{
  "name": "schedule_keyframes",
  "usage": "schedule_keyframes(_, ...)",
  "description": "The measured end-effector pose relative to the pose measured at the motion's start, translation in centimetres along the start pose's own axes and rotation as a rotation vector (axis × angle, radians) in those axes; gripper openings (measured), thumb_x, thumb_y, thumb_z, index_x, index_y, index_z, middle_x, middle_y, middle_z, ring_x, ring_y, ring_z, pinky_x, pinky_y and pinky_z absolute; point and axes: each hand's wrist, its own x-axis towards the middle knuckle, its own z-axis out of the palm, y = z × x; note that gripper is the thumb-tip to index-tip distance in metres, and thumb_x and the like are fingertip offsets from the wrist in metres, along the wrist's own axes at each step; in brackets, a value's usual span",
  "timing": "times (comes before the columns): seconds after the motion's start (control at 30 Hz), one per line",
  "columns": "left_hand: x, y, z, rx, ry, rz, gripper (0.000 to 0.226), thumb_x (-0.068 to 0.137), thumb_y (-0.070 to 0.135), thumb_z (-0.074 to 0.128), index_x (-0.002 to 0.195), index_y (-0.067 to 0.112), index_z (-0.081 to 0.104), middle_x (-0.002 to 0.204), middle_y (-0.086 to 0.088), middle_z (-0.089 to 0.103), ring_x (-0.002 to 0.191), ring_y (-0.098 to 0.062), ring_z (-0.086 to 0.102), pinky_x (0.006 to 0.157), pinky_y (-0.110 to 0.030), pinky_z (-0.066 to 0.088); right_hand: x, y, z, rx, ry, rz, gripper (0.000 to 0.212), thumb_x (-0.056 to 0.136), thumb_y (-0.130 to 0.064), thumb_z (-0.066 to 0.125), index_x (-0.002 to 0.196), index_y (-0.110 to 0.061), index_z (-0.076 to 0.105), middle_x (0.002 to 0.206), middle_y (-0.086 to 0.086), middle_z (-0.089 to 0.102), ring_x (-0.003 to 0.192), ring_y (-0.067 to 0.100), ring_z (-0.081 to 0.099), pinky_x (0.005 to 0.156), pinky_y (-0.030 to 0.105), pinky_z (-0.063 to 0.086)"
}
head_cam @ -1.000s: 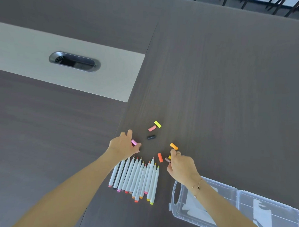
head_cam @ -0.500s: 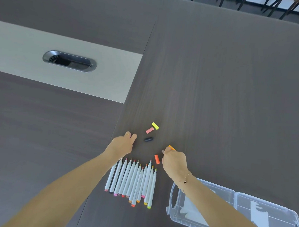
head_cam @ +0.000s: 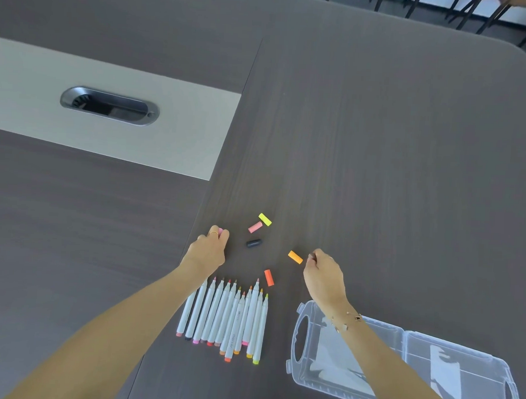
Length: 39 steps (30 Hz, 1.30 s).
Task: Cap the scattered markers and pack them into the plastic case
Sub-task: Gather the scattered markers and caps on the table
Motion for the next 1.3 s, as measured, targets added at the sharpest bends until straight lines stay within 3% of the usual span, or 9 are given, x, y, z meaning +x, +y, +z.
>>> schedule_keyframes(0.27,1.0,-0.4,0.5,-0.150,0.064,-0.058,0.039,0.097,0.006,0.044,0.134,0.008,0.031,0.124,-0.011,0.041,0.073,-0.018,0.042,0.064,-0.022,0.047,0.9,-0.5,0.5,-0.229,0.081,-0.063,0.045,0.097,-0.049,0.035,0.077,-0.016,0.057,0.079,0.001,0.056,0.068,0.017,0.055,0.058,0.025,0.040)
schedule_keyframes(0.4,1.2,-0.4,0.9,-0.140,0.077,-0.051,0.043,0.098,0.006,0.043,0.137,0.009,0.026,0.127,-0.011,0.042,0.074,-0.017,0.041,0.067,-0.022,0.050,1.0,-0.7,1.5,-0.474,0.113,-0.246,0.041,0.101,-0.040,0.028,0.100,-0.013,0.059,0.087,0.003,0.056,0.071,0.018,0.066,0.058,0.024,0.052)
schedule_keyframes(0.57,1.5,-0.6,1.1,-0.089,0.112,-0.059,0.064,0.092,-0.005,0.043,0.146,0.005,0.010,0.133,-0.011,0.040,0.076,-0.018,0.045,0.069,-0.020,0.052,1.8,0.1,2.8,-0.639,0.071,-0.352,0.034,0.078,-0.040,0.072,0.089,-0.009,0.065,0.062,0.006,0.059,0.040,0.016,0.060,0.032,0.021,0.046)
schedule_keyframes(0.7,1.8,-0.5,1.2,-0.121,0.124,-0.081,0.075,0.091,-0.005,0.048,0.148,0.000,0.000,0.141,-0.012,0.036,0.100,-0.019,0.060,0.077,-0.024,0.052,2.4,-0.5,2.6,-0.785,0.017,-0.446,0.034,0.080,-0.037,0.072,0.093,-0.006,0.069,0.069,0.007,0.065,0.046,0.017,0.065,0.037,0.021,0.050)
schedule_keyframes(0.87,1.9,-0.6,1.0,-0.173,0.120,-0.118,0.083,0.089,-0.002,0.056,0.147,-0.004,-0.003,0.143,-0.014,0.034,0.100,-0.016,0.060,0.085,-0.023,0.051,2.8,-1.2,2.5,-0.784,0.003,-0.470,0.048,0.019,-0.015,0.096,0.054,-0.005,0.065,0.041,0.003,0.047,0.021,0.014,0.043,0.023,0.014,0.034)
schedule_keyframes(1.03,1.6,-0.2,0.8,-0.224,0.096,-0.169,0.072,0.090,0.008,0.060,0.144,0.001,0.013,0.124,-0.010,0.045,0.098,-0.016,0.060,0.079,-0.023,0.053,1.4,-2.3,2.2,-0.827,-0.181,-0.443,0.055,0.056,-0.011,0.090,0.100,0.007,0.062,0.077,0.014,0.062,0.059,0.019,0.070,0.050,0.022,0.056)
schedule_keyframes(1.1,1.5,-0.3,0.7,-0.287,0.110,-0.196,0.070,0.090,0.008,0.061,0.143,0.005,0.015,0.125,-0.012,0.043,0.096,-0.019,0.061,0.076,-0.024,0.053,1.1,-2.3,2.1,-0.642,-0.086,-0.404,0.054,0.060,-0.022,0.090,0.101,-0.001,0.063,0.079,0.008,0.065,0.057,0.014,0.069,0.049,0.015,0.054)
schedule_keyframes(1.2,1.4,-0.5,0.6,-0.395,0.090,-0.289,0.074,0.087,0.003,0.061,0.143,0.009,0.014,0.126,-0.013,0.040,0.079,-0.019,0.052,0.069,-0.023,0.051,0.5,-2.2,2.6,-0.429,-0.103,-0.336,0.021,0.099,-0.021,0.045,0.116,-0.008,0.048,0.094,0.005,0.057,0.076,0.014,0.064,0.060,0.010,0.049)
schedule_keyframes(1.3,0.9,-0.1,0.2,-0.453,0.086,-0.314,0.080,0.084,-0.002,0.061,0.145,0.005,0.009,0.129,-0.012,0.038,0.075,-0.016,0.043,0.069,-0.020,0.050,0.2,-2.1,2.5,-0.421,-0.093,-0.384,0.022,0.101,-0.022,0.039,0.117,-0.009,0.048,0.092,0.001,0.054,0.077,0.010,0.059,0.056,0.007,0.039)
